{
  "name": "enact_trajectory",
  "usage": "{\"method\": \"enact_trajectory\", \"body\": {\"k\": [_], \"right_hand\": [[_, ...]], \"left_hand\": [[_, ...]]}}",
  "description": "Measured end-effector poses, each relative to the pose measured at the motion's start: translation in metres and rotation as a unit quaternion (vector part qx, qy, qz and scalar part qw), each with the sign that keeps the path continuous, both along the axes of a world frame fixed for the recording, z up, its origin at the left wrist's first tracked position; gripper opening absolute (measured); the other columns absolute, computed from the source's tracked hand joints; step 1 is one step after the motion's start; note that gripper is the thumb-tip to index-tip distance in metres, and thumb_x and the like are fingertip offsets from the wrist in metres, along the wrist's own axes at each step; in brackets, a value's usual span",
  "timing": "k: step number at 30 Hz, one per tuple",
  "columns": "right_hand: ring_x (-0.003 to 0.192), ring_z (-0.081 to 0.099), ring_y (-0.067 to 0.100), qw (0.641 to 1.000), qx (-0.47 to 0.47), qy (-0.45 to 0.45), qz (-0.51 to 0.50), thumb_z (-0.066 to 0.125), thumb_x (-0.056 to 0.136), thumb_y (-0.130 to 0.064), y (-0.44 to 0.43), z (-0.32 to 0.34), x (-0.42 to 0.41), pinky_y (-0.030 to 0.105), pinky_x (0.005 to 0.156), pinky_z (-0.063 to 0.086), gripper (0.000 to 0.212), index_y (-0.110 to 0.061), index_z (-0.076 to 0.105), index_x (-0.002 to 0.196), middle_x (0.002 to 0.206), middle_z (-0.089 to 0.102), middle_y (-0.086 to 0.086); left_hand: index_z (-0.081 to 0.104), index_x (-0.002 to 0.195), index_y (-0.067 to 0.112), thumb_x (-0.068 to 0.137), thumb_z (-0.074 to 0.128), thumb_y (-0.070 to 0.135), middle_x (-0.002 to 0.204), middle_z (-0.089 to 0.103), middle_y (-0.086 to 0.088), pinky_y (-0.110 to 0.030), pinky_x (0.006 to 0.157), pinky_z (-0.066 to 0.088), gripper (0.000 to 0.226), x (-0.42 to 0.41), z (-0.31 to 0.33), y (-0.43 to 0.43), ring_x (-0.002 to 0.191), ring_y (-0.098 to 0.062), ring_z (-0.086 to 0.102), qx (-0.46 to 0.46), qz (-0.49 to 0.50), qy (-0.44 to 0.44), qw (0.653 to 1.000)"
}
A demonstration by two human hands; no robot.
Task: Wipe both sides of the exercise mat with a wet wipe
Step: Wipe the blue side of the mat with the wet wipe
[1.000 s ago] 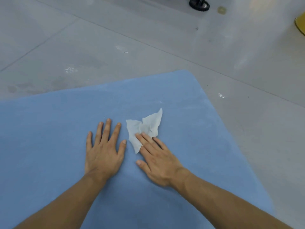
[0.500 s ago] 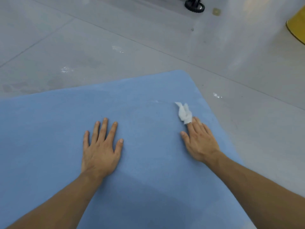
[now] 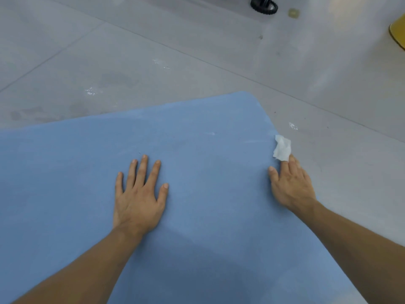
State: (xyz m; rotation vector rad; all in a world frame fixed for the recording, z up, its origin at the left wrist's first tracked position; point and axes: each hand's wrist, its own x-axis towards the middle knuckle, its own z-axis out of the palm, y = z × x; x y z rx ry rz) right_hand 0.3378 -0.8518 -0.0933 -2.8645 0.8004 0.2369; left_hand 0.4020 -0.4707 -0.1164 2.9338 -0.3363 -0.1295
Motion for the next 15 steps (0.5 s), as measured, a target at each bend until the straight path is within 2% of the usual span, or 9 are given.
{"method": "enact_trajectory", "body": {"k": [3,5,8,12,15], "right_hand": [[0.159,0.01,0.027,0.995,0.03,-0.034,0.093,0.015,0.097,-0.063,0.046,-0.007,0.003,0.041,0.127,0.013,0.086,-0.01,0.012,0.165,0.173,0.013,0.011],[0.16,0.004,0.02,0.989,0.061,-0.046,0.13,0.011,0.093,-0.067,0.082,-0.009,0.002,0.033,0.127,0.003,0.091,-0.014,0.007,0.166,0.174,0.008,0.006],[0.159,-0.004,0.011,0.968,0.076,-0.071,0.23,0.022,0.099,-0.061,0.138,-0.009,-0.01,0.025,0.125,-0.007,0.082,-0.015,0.011,0.166,0.173,0.011,0.003],[0.16,-0.001,0.014,0.936,0.061,-0.063,0.342,0.033,0.105,-0.054,0.185,-0.015,-0.043,0.039,0.128,0.009,0.074,-0.012,0.02,0.165,0.174,0.009,0.001],[0.16,-0.003,0.014,0.908,0.053,-0.037,0.415,0.034,0.107,-0.054,0.191,-0.012,-0.062,0.04,0.127,0.009,0.071,-0.012,0.027,0.163,0.174,0.007,-0.001]], "left_hand": [[0.012,0.165,0.036,0.098,0.009,0.062,0.173,-0.004,0.007,-0.048,0.128,-0.003,0.072,0.0,0.0,0.0,0.16,-0.016,-0.006,0.003,-0.001,0.004,1.0],[0.012,0.165,0.036,0.098,0.009,0.063,0.173,-0.004,0.007,-0.048,0.128,-0.004,0.072,0.0,0.0,0.0,0.16,-0.015,-0.006,0.003,0.0,0.004,1.0],[0.012,0.165,0.036,0.097,0.009,0.063,0.173,-0.004,0.007,-0.048,0.128,-0.004,0.073,0.0,0.0,0.001,0.16,-0.015,-0.007,0.002,0.0,0.006,1.0],[0.016,0.165,0.035,0.099,0.013,0.062,0.174,0.001,0.006,-0.05,0.127,0.0,0.072,0.001,-0.001,0.001,0.16,-0.017,-0.001,-0.004,0.001,0.002,1.0],[0.017,0.165,0.034,0.099,0.012,0.061,0.174,0.002,0.005,-0.051,0.127,0.003,0.072,0.001,-0.002,0.001,0.16,-0.018,0.001,0.003,0.001,0.002,1.0]]}}
